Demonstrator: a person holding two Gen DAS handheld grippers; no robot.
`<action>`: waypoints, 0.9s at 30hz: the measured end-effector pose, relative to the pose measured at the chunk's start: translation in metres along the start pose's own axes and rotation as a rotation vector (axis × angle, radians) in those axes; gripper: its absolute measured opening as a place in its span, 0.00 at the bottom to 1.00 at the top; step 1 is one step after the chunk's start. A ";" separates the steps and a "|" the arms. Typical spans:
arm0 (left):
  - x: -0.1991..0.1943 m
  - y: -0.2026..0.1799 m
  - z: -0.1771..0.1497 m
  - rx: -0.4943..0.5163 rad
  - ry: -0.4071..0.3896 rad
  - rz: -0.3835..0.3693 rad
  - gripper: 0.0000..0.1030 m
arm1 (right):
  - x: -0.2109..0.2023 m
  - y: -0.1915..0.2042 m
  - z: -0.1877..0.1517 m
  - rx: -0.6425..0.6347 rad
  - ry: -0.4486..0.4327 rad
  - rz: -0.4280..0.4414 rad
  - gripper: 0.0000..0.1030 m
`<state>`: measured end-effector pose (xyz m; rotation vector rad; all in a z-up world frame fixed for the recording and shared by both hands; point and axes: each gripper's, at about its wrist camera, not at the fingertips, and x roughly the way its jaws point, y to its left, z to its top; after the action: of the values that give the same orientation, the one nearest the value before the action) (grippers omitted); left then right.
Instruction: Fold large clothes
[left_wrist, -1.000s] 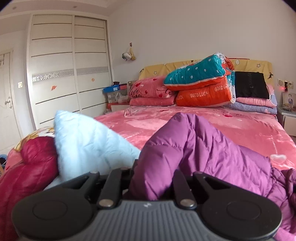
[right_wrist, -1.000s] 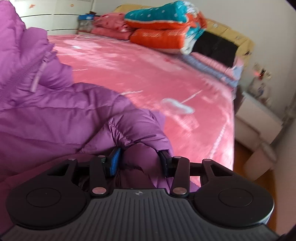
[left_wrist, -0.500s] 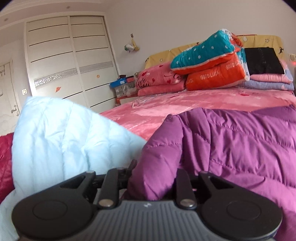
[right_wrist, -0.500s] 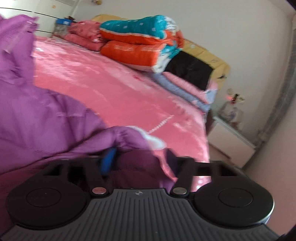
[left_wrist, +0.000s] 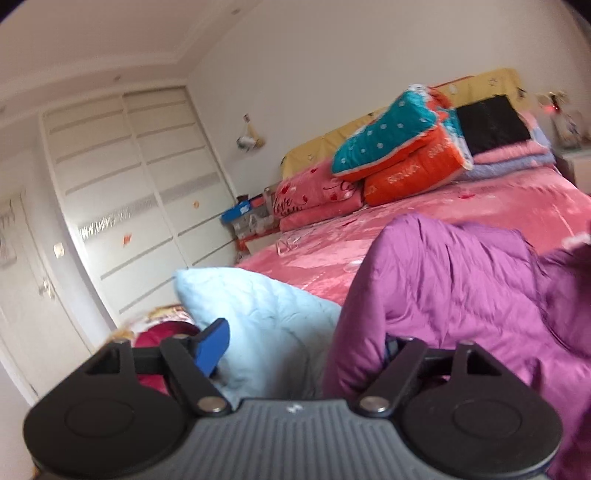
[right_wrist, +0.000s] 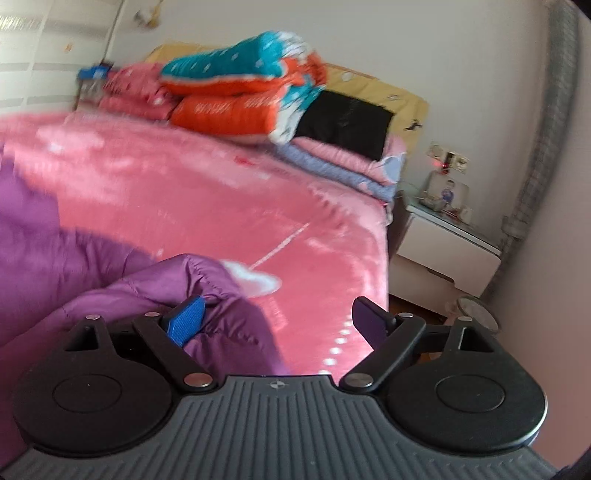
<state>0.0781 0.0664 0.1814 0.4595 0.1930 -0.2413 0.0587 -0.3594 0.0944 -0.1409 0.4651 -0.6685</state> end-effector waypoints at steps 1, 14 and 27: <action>-0.013 0.003 -0.002 0.019 -0.004 0.000 0.80 | -0.011 -0.008 0.003 0.026 -0.010 -0.005 1.00; -0.114 0.036 -0.033 -0.082 0.109 -0.047 0.84 | -0.155 -0.061 -0.032 0.254 -0.032 0.086 1.00; -0.202 -0.057 -0.048 -0.189 0.051 -0.351 0.84 | -0.260 -0.053 -0.117 0.442 0.059 0.150 1.00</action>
<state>-0.1360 0.0761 0.1636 0.2420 0.3439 -0.5503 -0.2041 -0.2353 0.1007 0.3286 0.3704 -0.6140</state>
